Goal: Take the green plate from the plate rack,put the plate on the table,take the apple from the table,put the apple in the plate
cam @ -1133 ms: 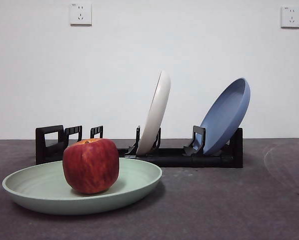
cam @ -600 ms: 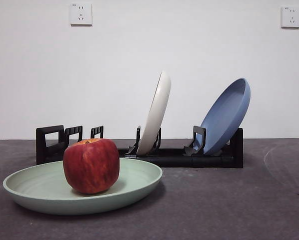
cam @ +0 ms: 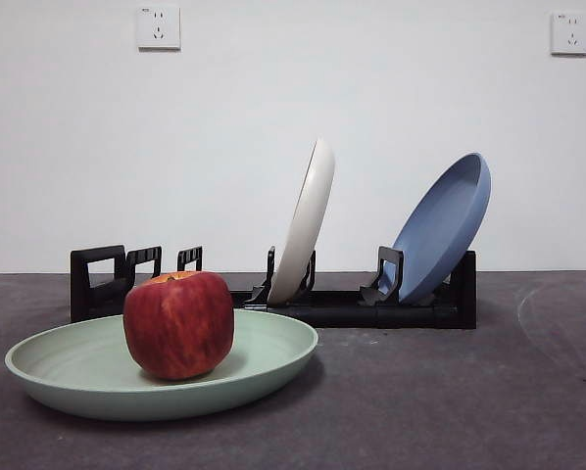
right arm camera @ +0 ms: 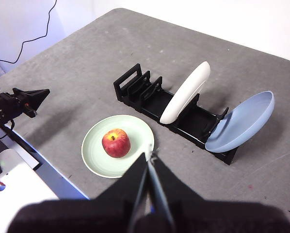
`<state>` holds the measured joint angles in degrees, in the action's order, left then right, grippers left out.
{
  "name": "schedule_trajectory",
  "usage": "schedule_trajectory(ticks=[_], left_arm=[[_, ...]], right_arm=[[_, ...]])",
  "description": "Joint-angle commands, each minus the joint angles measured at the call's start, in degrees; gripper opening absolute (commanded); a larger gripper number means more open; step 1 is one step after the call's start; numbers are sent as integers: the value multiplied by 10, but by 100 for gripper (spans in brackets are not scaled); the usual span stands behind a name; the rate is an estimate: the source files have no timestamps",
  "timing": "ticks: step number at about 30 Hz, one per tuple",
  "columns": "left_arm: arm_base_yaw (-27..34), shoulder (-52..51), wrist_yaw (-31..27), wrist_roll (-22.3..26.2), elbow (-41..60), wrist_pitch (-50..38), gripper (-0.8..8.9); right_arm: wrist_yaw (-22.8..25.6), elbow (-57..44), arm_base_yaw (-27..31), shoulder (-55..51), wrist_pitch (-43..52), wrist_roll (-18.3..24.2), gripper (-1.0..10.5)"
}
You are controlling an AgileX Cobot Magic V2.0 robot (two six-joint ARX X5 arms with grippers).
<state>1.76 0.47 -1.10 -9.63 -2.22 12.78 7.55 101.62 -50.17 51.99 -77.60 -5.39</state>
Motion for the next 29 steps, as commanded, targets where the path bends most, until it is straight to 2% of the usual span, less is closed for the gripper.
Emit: schedule_trajectory(ticks=[1, 5, 13, 29], left_arm=[[2, -1, -2, 11, 7, -5, -3], [3, -2, -5, 15, 17, -33, -3], [5, -1, 13, 19, 17, -33, -3], [5, 20, 12, 19, 17, -33, -3]], right_arm=[[2, -2, 0, 0, -14, -6, -12], [2, -2, 0, 0, -14, -6, -12], [2, -2, 0, 0, -14, -6, -12], [2, -2, 0, 0, -14, -6, -12]])
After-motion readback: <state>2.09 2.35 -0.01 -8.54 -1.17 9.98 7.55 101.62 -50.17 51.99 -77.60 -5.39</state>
